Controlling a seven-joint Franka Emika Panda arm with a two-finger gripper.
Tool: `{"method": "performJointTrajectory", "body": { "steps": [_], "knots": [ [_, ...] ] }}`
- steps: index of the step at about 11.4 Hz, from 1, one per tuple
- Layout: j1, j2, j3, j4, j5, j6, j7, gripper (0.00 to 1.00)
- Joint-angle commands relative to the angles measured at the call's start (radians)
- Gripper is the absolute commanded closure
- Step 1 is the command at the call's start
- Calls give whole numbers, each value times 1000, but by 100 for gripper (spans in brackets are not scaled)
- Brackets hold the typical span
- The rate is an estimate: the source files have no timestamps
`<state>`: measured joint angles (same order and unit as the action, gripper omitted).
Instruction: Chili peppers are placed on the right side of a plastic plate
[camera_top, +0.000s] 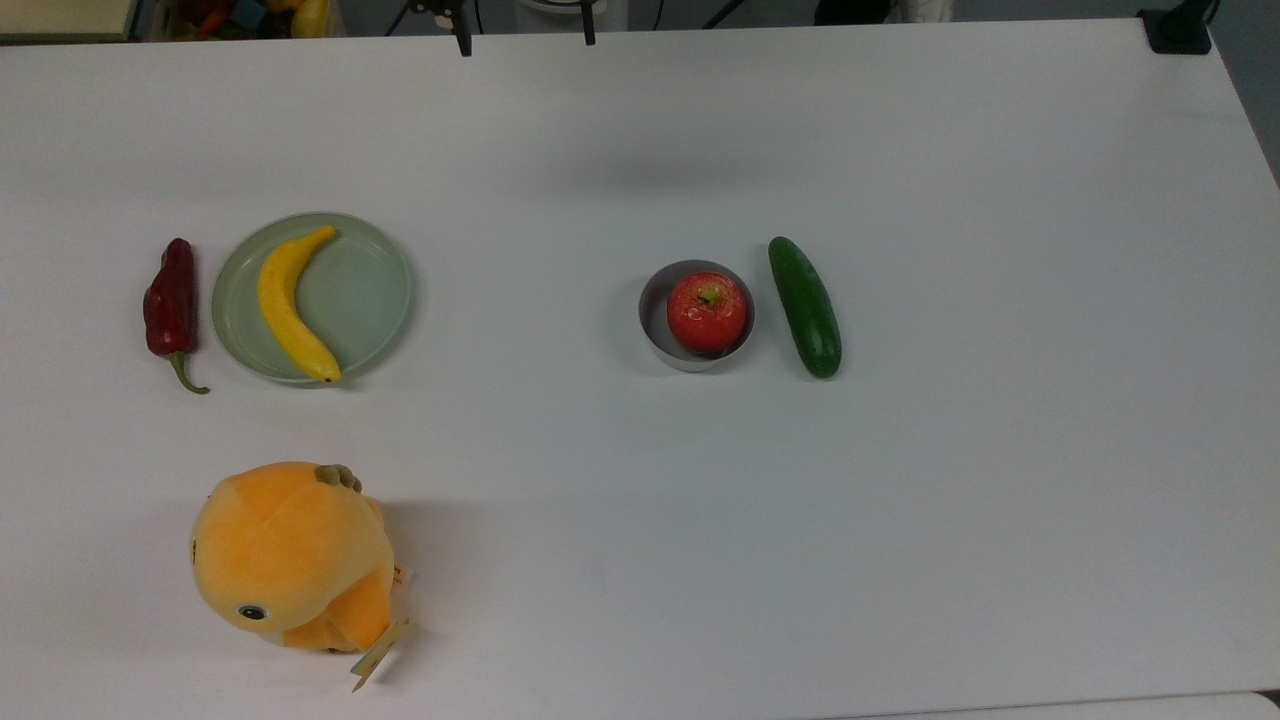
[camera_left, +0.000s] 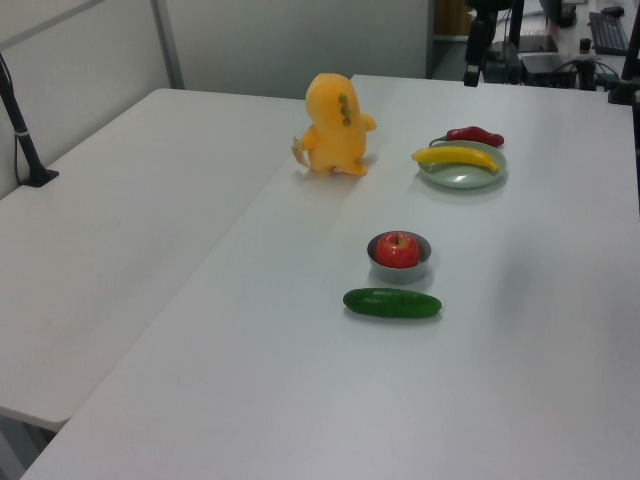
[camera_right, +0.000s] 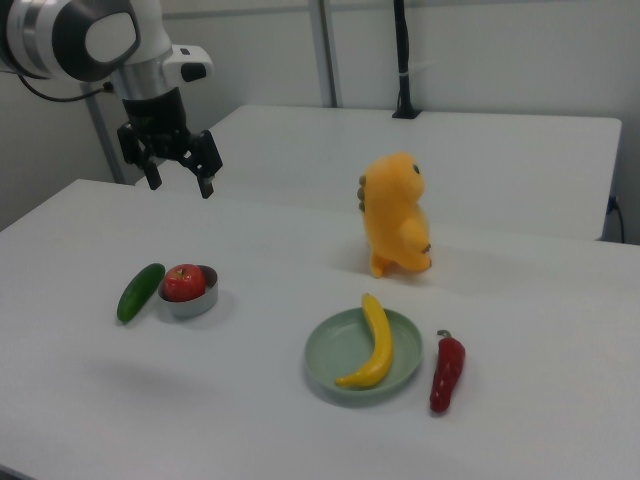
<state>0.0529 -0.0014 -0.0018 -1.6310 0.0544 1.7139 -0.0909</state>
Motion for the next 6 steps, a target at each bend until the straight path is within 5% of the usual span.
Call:
{"method": "performJointTrajectory", "body": {
  "steps": [1, 6],
  "knots": [
    [2, 1, -18, 2, -24, 21, -69, 0],
    [-7, 0, -12, 0, -25, 36, -59, 0]
  ]
}}
